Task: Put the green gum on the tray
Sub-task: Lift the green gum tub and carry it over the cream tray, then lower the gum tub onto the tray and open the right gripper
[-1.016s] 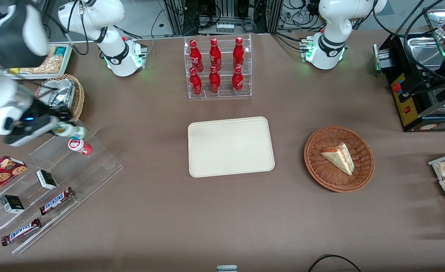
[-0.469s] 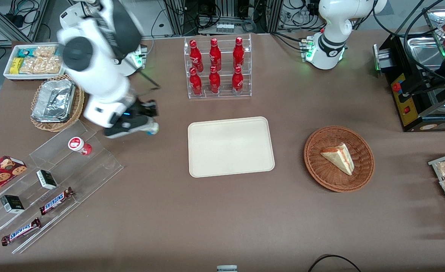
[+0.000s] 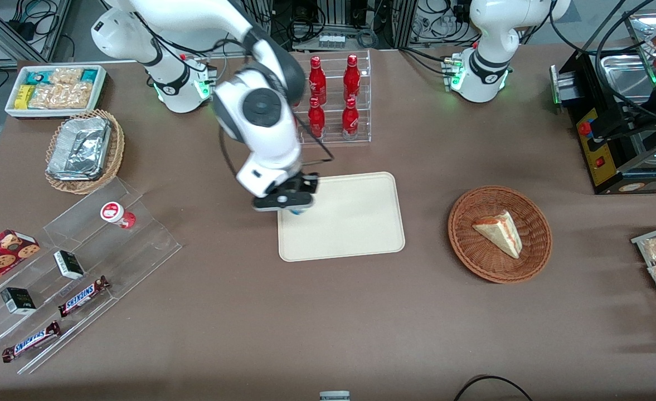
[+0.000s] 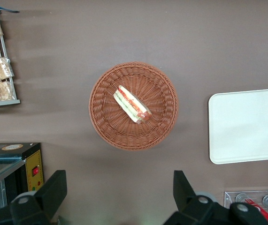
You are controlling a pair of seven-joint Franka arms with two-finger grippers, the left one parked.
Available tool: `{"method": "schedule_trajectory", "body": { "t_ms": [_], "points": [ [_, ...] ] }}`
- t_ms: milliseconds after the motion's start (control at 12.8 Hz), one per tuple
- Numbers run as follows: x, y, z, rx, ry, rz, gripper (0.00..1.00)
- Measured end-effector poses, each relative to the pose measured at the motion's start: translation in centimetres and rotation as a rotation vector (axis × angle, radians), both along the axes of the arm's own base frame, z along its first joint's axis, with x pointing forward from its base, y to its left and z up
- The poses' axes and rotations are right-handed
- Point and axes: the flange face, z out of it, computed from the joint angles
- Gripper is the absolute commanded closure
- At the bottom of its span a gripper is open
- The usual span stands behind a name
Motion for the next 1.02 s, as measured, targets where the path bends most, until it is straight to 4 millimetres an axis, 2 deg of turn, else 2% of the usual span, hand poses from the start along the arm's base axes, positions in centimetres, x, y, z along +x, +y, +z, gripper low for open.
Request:
{"method": "schedule_trajectory", "body": {
  "t_ms": [78, 234, 469, 625, 781, 859, 938, 1016],
  "points": [
    [-0.8, 1.8, -2.2, 0.002, -0.01, -0.019, 1.0],
    [-1.8, 4.2, -6.0, 0.004, -0.027, -0.024, 1.0],
    [-2.6, 6.2, -10.5, 0.028, -0.049, -0.023, 1.0],
    [-2.8, 6.8, -13.0, 0.041, -0.065, -0.024, 1.0],
    [-3.7, 7.5, -14.5, 0.042, -0.053, -0.014, 1.0],
    [-4.0, 7.8, -14.5, 0.047, -0.051, -0.019, 1.0],
    [-4.2, 8.1, -14.4, 0.052, -0.049, -0.022, 0.95],
    [-4.6, 8.5, -14.4, 0.056, -0.046, -0.017, 0.76]
  ]
}}
